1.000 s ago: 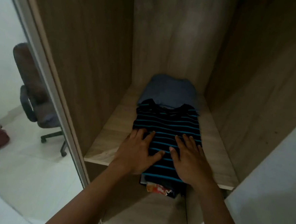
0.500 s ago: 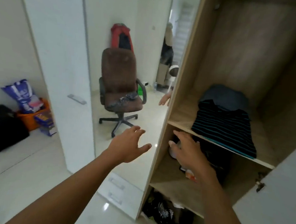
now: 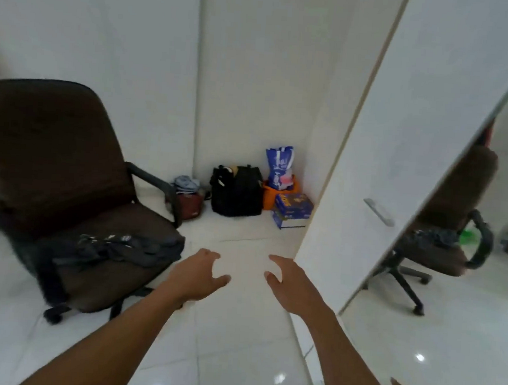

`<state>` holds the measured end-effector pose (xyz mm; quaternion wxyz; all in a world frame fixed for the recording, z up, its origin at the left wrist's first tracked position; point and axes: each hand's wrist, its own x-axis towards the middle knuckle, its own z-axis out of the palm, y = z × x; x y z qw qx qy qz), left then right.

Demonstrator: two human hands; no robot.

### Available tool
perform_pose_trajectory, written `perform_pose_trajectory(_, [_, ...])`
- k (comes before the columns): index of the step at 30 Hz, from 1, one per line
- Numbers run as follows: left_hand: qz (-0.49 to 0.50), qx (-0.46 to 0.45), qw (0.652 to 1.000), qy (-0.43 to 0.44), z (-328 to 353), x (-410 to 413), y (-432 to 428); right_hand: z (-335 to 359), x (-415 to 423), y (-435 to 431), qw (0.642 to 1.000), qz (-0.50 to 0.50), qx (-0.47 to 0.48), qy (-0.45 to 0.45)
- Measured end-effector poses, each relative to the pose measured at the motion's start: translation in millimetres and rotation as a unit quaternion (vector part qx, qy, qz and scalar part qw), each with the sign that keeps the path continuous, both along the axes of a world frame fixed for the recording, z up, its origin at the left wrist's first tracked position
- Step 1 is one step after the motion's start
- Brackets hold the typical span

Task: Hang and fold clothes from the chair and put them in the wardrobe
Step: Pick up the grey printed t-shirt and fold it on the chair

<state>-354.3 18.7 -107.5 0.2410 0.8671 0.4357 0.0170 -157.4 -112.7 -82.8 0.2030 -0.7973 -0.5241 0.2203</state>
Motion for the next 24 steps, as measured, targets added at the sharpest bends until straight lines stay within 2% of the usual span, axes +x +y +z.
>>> perform_pose_trajectory(6, [0.159, -0.049, 0.984, 0.058, -45, -103, 93, -52, -67, 163, 0.989, 0.139, -0.034, 0.040])
perform_pose_trajectory(12, [0.296, -0.117, 0.945, 0.078, -78, -137, 172, -103, -104, 304, 0.966, 0.231, -0.070, 0.091])
perform_pose_trajectory(21, [0.457, -0.190, 0.869, 0.023, -122, -170, 242, -145, -143, 454, 0.922, 0.344, -0.160, 0.077])
perform_pose_trajectory(24, [0.478, -0.196, 0.856, -0.002, -143, -187, 274, -155, -162, 505, 0.907, 0.378, -0.174, 0.058])
